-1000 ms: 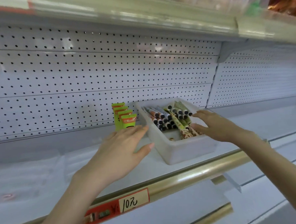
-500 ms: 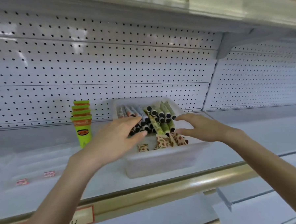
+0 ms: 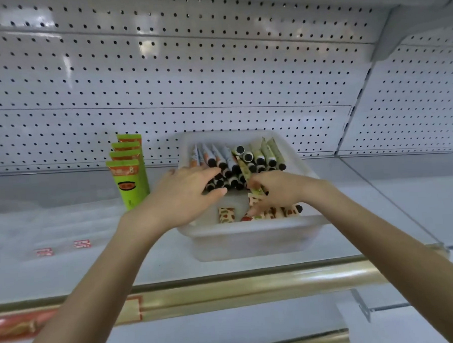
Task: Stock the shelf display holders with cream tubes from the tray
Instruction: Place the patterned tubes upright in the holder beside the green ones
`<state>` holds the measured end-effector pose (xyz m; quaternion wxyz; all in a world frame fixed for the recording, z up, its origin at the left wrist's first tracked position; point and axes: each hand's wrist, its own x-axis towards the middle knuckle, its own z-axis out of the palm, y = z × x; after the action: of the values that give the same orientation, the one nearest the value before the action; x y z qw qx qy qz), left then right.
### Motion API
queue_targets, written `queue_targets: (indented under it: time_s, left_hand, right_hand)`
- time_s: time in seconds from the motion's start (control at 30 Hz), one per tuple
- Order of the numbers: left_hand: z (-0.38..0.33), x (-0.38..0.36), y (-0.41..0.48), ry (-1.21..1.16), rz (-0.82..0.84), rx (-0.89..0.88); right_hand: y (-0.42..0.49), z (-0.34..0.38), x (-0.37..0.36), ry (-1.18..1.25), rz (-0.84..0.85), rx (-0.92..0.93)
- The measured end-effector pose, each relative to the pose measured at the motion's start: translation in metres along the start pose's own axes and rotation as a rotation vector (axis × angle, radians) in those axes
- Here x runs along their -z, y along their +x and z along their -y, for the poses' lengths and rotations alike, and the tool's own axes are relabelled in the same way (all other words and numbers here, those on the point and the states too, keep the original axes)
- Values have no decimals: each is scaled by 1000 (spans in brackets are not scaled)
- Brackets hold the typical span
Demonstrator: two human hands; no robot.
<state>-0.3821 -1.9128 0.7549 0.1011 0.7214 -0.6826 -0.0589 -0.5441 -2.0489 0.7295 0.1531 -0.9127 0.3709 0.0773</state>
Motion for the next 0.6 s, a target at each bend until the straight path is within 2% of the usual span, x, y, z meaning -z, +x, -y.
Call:
queue_targets:
  time_s: [0.13, 0.33, 0.43, 0.6]
  left_hand:
    - [4, -5, 7, -11, 16, -23]
    - [11, -8, 14, -27, 9, -52]
    - [11, -9, 14, -38, 5, -64]
    - [12, -8, 14, -86, -29, -72]
  right_hand:
    - [5, -3, -7, 27, 36, -28]
    - [5, -4, -9, 117, -40, 2]
    - [2, -4, -9, 242, -79, 77]
    - [1, -5, -7, 469, -37, 178]
